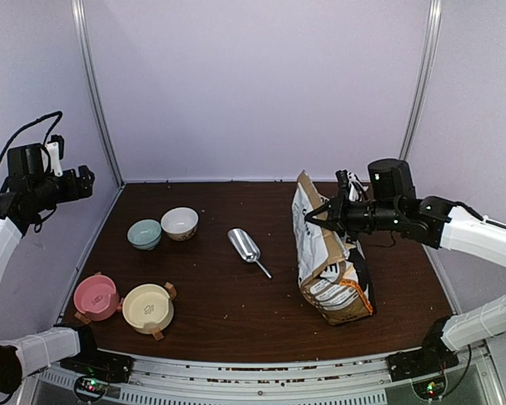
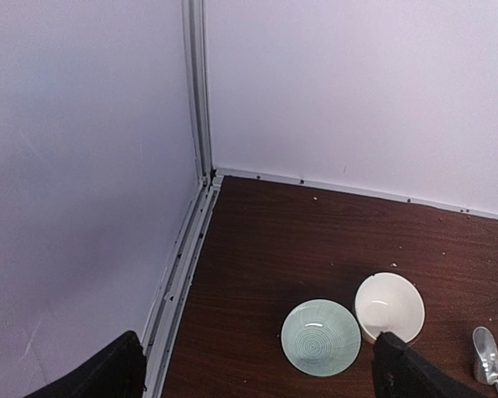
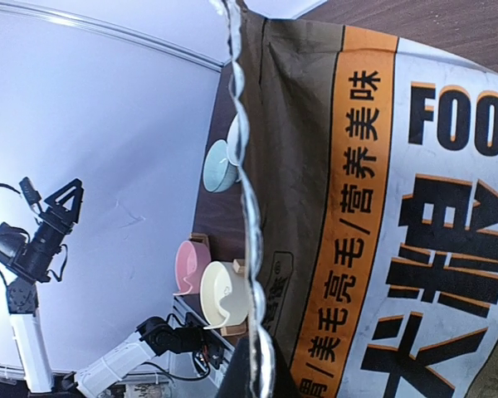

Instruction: Serve the pet food

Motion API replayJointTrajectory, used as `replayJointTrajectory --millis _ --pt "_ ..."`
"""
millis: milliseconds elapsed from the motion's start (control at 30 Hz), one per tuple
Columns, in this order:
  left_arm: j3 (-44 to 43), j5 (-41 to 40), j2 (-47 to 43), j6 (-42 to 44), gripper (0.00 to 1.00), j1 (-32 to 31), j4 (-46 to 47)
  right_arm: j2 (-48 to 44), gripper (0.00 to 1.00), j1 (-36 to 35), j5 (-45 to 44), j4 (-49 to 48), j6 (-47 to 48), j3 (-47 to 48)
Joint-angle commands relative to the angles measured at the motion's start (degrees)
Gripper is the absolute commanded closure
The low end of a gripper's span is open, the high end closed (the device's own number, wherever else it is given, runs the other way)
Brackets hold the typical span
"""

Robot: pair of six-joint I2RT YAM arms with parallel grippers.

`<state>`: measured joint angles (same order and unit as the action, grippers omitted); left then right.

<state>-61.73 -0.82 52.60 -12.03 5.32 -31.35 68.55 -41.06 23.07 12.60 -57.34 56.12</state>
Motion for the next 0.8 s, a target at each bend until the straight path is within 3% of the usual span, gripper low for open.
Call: replayJointTrajectory --millis 0,300,767 --pt "0.3 -0.9 -0.8 0.1 0.02 0.4 2.7 -4.4 1.00 0.2 5.6 -22.2 -4.3 4.6" --pt "0.3 -1.8 -0.9 0.2 0.02 0.5 2.7 -0.5 1.00 -0.9 4.7 -24.1 -4.0 10.1" --pt "0.5 -1.9 -1.2 0.3 0.02 0.5 2.7 9.6 1.00 -8.2 -1.6 -25.1 -1.9 24.0"
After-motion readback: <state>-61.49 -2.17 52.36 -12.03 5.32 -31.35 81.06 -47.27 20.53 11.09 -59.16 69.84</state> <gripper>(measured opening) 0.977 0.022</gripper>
